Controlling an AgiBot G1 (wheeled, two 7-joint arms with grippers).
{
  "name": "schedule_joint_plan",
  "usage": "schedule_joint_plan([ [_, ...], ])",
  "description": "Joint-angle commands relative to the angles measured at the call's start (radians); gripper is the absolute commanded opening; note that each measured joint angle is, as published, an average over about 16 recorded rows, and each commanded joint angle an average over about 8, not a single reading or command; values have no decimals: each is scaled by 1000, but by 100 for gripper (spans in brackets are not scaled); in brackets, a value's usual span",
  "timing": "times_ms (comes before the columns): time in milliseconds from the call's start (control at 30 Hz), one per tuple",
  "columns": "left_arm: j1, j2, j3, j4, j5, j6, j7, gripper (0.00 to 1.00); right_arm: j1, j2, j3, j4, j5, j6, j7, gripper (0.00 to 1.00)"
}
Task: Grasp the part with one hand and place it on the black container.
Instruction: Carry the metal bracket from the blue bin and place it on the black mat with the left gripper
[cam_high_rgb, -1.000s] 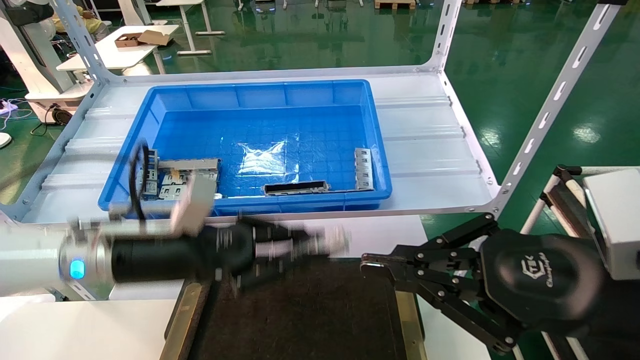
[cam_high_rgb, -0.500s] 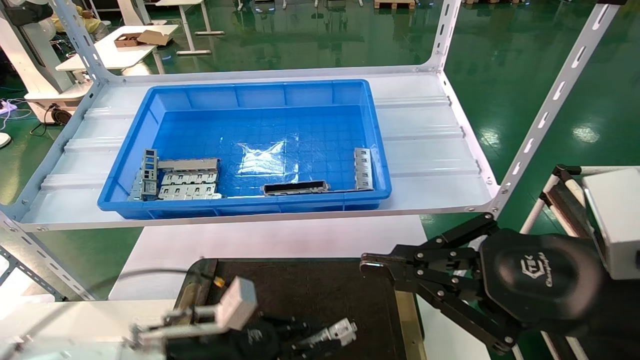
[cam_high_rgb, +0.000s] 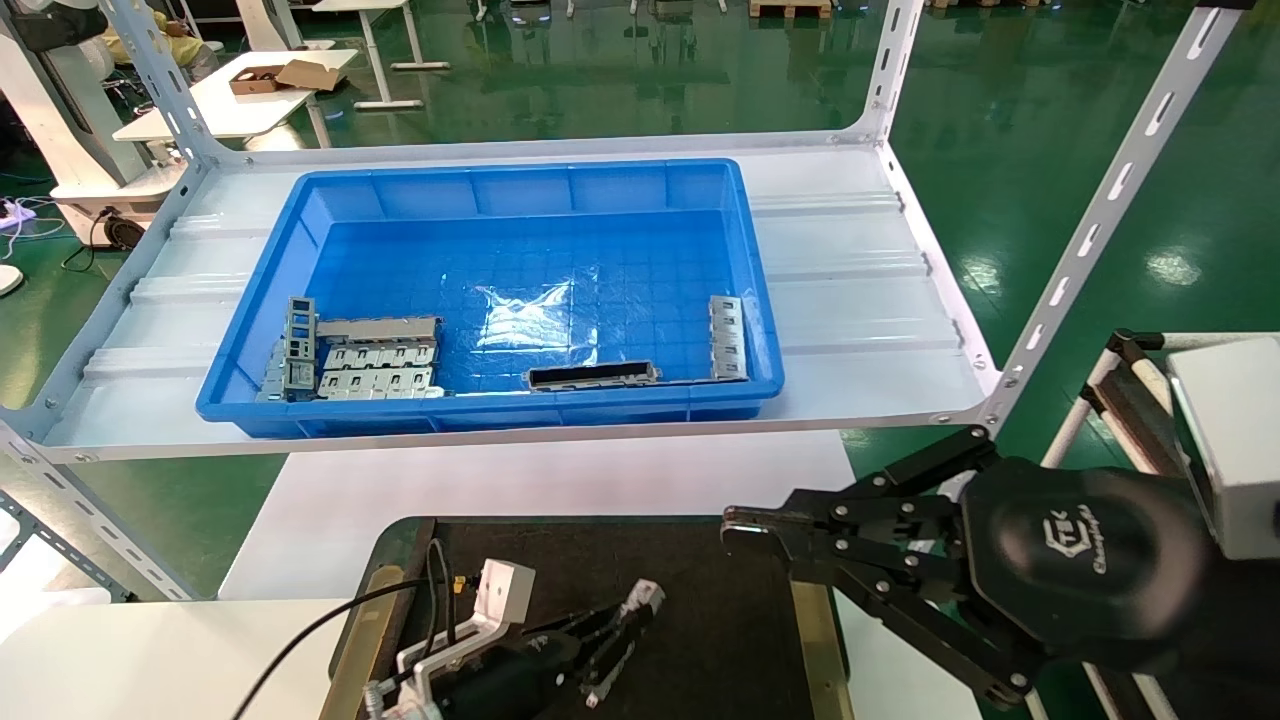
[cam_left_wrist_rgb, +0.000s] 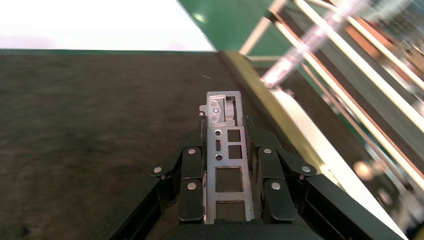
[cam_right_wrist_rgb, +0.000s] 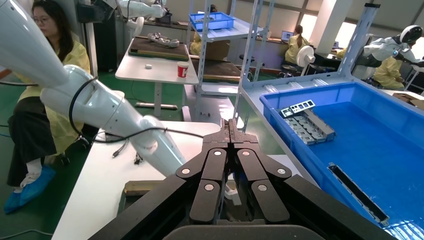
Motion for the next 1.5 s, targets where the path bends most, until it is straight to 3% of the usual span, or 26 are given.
schedule_joint_plan([
  [33, 13, 28, -14, 3, -12, -72, -6, 0, 0, 0, 0, 0, 0, 0, 0, 0],
  [533, 7, 141, -67, 55, -66, -299, 25, 0, 0, 0, -1, 0, 0, 0, 0, 0],
  [1233, 25, 156, 35, 44, -231, -455, 23, 0, 0, 1, -1, 0, 1, 1, -1, 2],
  [1300, 27, 157, 41, 41, -251, -463, 26, 14, 0, 1, -2, 0, 1, 1, -1, 27],
  [1500, 33, 157, 60, 29, -304, -477, 46, 89, 0, 1, -2, 0, 1, 1, -1, 100],
])
